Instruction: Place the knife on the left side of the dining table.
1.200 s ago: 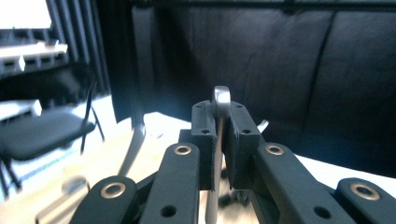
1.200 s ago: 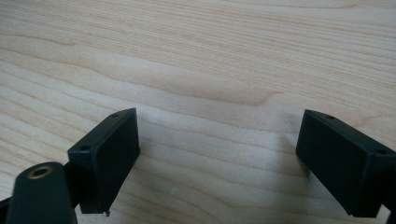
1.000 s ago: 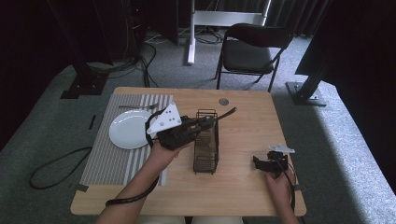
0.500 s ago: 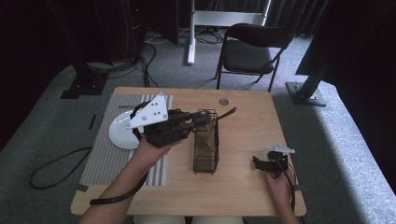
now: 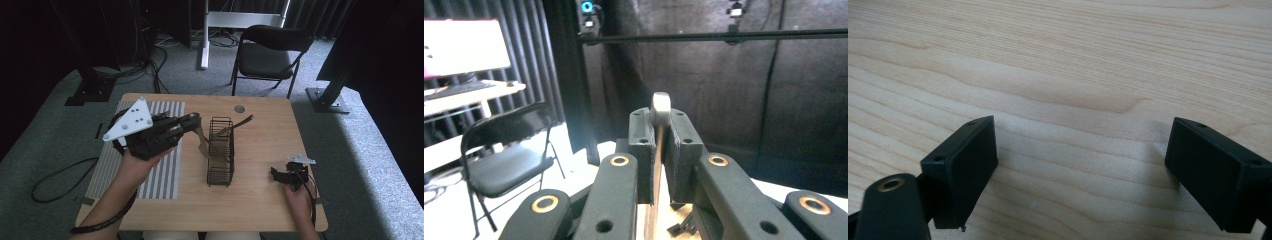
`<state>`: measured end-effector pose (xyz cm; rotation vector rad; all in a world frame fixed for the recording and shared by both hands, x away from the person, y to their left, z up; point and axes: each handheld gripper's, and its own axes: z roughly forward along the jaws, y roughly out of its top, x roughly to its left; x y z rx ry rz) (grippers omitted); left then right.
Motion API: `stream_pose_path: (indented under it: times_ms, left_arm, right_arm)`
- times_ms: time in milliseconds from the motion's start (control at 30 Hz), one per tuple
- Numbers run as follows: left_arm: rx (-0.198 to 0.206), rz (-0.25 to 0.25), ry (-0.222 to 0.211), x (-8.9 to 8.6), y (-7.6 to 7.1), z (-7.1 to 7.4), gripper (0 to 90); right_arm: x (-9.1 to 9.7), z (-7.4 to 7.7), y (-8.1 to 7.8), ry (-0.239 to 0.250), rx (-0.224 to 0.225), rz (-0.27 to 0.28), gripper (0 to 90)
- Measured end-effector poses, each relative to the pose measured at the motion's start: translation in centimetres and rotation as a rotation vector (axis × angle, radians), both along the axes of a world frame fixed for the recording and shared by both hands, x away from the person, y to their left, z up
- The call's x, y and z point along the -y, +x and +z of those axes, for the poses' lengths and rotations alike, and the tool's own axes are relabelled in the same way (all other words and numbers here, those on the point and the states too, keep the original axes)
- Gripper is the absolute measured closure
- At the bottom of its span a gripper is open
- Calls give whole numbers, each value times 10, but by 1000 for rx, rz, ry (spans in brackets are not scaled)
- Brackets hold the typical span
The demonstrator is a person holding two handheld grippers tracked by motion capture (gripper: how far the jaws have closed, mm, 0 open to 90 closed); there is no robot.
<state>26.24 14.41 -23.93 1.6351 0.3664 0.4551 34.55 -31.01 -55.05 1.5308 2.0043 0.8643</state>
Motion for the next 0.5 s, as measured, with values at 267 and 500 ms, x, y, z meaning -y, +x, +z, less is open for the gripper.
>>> stream_pose_path:
  times_ms: [267,500]
  left_arm:
    - [-44,137,-13,-31,2,-22,839]
    - [-84,250,3,-50,6,-47,839]
  right_arm:
    - [0,0,0,0,0,0,125]
    - [0,0,0,0,0,-2,125]
